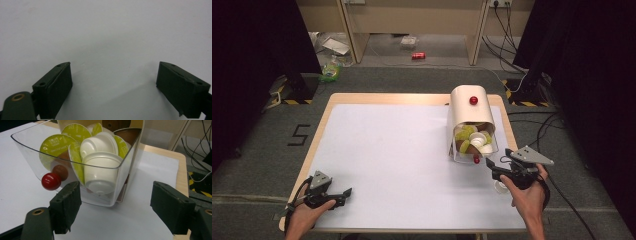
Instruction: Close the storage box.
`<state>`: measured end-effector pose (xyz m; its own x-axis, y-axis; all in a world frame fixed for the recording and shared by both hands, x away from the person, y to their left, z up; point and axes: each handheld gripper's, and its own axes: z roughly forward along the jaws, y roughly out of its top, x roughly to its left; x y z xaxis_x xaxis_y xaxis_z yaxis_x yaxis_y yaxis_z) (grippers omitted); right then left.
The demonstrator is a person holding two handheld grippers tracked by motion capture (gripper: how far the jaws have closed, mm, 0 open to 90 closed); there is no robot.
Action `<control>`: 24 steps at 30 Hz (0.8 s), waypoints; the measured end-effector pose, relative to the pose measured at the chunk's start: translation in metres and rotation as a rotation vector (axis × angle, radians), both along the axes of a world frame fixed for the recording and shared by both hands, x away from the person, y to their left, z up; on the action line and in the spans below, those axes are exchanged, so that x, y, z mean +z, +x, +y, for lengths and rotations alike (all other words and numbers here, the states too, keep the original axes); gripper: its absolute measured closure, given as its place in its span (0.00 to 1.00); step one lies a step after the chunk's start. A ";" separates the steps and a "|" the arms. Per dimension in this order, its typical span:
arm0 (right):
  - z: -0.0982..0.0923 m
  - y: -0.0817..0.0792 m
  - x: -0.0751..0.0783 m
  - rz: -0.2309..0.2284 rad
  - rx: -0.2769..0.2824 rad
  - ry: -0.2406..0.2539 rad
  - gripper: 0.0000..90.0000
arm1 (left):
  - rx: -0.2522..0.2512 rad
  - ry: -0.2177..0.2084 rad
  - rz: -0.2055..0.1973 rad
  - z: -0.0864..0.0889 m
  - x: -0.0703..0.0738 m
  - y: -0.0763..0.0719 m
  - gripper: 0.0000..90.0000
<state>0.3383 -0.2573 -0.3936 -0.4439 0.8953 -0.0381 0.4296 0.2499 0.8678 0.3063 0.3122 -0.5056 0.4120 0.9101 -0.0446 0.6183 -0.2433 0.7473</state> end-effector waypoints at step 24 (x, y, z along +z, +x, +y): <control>0.003 0.012 -0.001 0.000 -0.011 -0.004 0.26 | 0.000 0.001 0.000 0.000 0.000 0.000 0.14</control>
<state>0.3506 -0.2545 -0.3941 -0.4344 0.8998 -0.0411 0.4327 0.2485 0.8666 0.3063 0.3121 -0.5056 0.4119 0.9102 -0.0440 0.6187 -0.2439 0.7468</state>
